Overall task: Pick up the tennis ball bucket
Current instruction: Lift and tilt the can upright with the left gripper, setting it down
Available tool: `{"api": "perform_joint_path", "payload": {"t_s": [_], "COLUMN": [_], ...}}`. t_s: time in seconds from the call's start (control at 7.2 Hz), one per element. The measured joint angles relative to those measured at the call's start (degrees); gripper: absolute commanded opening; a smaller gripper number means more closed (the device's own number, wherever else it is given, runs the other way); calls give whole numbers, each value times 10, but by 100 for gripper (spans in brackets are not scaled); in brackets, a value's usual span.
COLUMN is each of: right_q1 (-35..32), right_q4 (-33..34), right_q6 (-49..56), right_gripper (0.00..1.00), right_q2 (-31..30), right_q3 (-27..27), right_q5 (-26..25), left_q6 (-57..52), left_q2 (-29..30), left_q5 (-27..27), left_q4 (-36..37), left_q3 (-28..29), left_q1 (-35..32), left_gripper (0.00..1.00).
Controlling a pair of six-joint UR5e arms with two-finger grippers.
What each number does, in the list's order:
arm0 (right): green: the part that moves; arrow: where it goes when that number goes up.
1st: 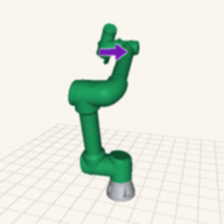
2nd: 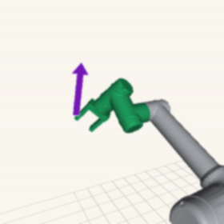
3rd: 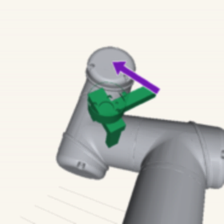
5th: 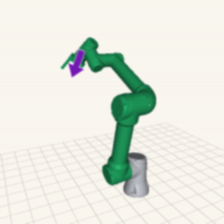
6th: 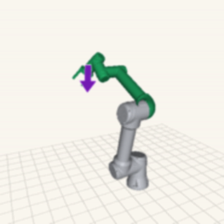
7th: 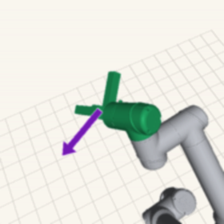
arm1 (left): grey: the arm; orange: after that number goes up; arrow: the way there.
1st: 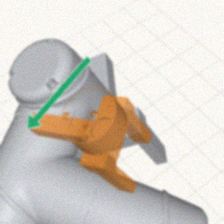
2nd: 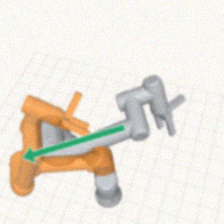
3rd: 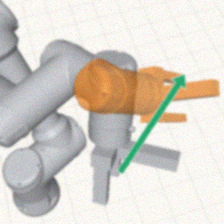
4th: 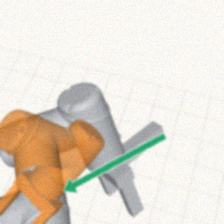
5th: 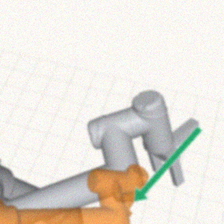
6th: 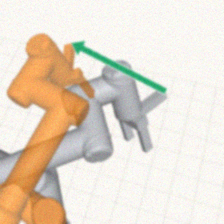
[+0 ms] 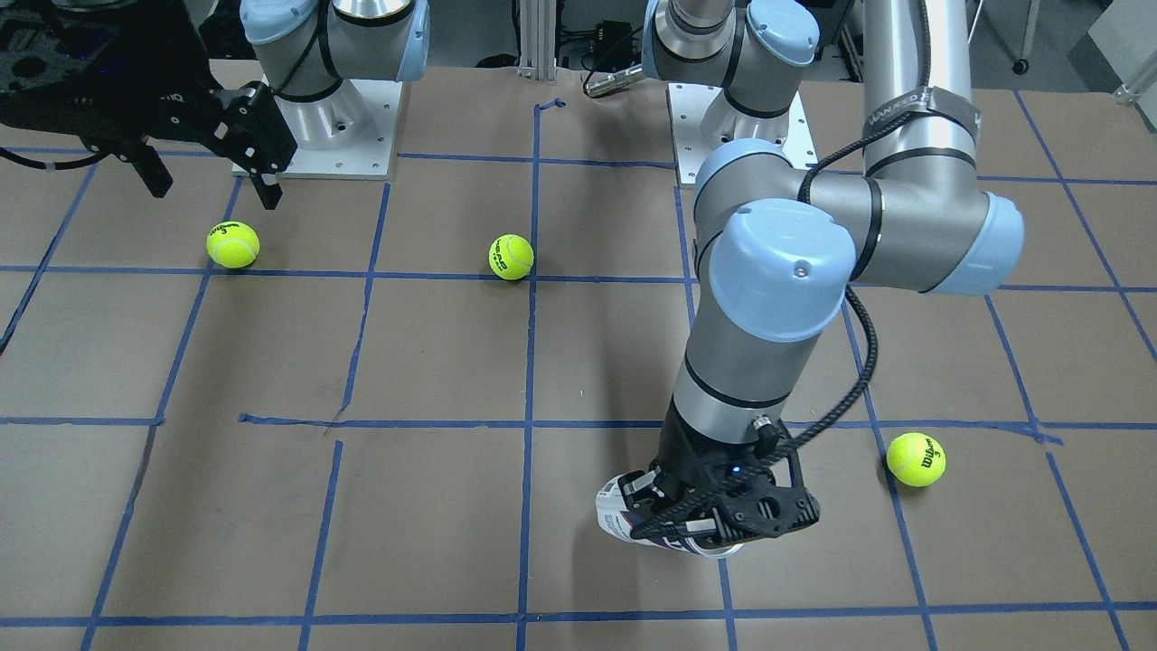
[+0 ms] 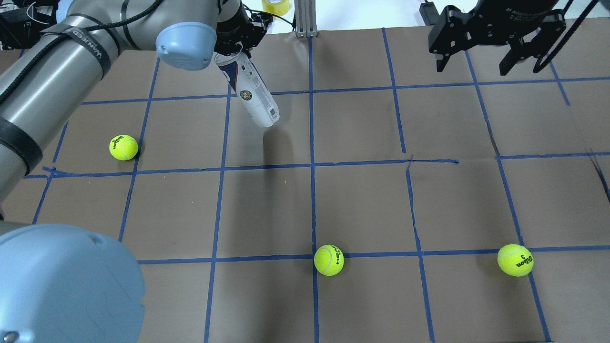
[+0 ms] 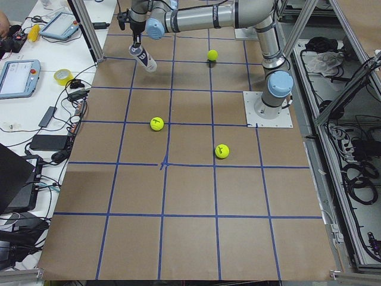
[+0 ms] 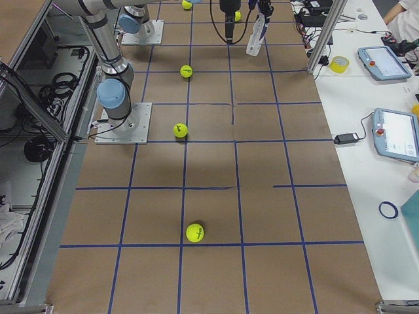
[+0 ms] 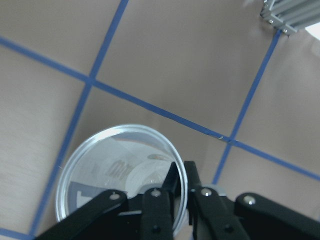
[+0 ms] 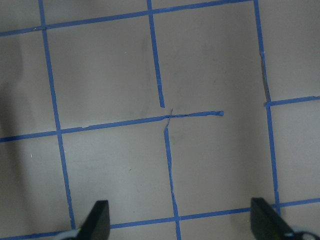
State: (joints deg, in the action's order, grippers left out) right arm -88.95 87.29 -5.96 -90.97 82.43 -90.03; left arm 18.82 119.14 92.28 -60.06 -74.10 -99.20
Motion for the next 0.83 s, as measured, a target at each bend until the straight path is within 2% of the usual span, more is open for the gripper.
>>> {"api": "perform_joint_path", "payload": {"t_s": [0.28,0.56,0.69,0.83], "right_q1": [0,1,1,1], "right_q4": [-3,-6,-7,-7], "right_q6": [0,0,0,1], "right_gripper": [100,100,100,100], "right_q2": [0,0,0,0], "right_q3": [4,5,5,5], "right_q5": [-1,-1,-1,-1], "left_q6": [-61,-84,-86,-85], "left_q2": [1,6,6,5], "left_q5": [61,81,82,82], "left_q4": [26,96,119,128], "left_q3": [-25,-56,-63,-66], "left_q1": [-33,-44,-45,-46], "left_gripper": [0,0,39,72]}}
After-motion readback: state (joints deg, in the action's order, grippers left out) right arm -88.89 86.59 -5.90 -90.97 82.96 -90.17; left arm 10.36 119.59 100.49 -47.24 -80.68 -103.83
